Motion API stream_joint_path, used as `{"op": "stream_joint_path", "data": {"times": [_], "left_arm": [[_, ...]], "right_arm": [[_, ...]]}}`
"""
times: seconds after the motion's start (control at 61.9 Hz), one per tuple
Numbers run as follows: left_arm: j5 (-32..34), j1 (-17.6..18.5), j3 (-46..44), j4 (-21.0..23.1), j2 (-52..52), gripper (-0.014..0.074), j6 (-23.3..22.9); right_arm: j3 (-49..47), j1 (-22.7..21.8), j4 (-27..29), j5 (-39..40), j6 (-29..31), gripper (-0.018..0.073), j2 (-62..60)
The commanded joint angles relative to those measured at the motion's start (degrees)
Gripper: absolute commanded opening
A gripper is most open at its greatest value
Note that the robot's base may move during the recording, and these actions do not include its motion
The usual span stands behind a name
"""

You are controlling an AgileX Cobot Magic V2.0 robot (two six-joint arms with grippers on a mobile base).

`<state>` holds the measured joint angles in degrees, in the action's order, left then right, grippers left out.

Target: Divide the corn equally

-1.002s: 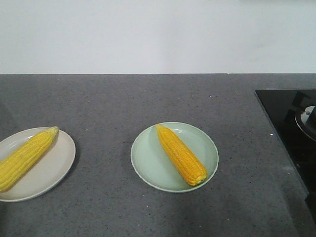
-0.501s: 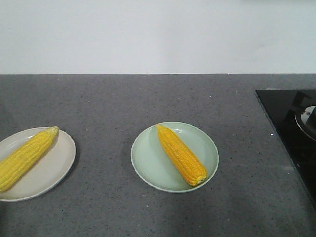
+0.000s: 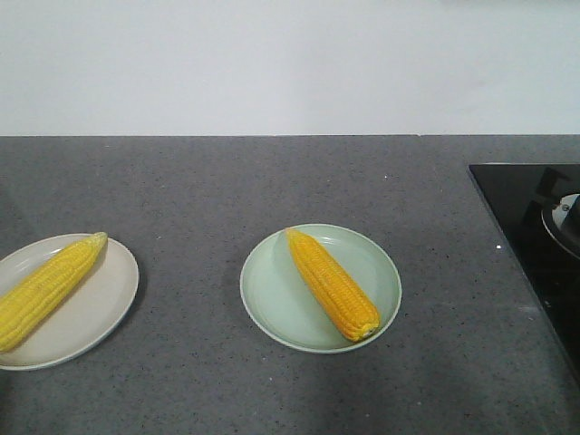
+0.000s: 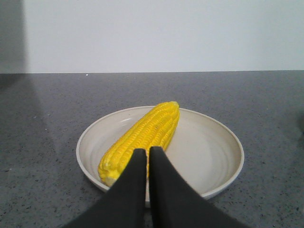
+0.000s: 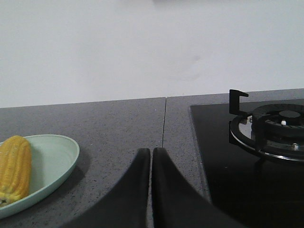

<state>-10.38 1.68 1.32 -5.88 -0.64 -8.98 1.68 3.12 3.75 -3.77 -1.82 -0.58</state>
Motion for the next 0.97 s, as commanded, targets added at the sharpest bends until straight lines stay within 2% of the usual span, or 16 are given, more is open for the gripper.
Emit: {"op": "stream_joint_path", "data": {"times": [0.0, 0.954], "left_arm": [[4.14, 0.0, 0.75, -0.03, -0.82, -0.0006, -0.54], [4.14, 0.0, 0.75, -0.03, -0.82, -0.0006, -0.54]], "right_arm": [[0.61, -0.34, -0.1, 4.18, 0.12, -0.0003, -0.21], [0.61, -0.34, -0.1, 4.13, 0.12, -0.0003, -0.21]]}}
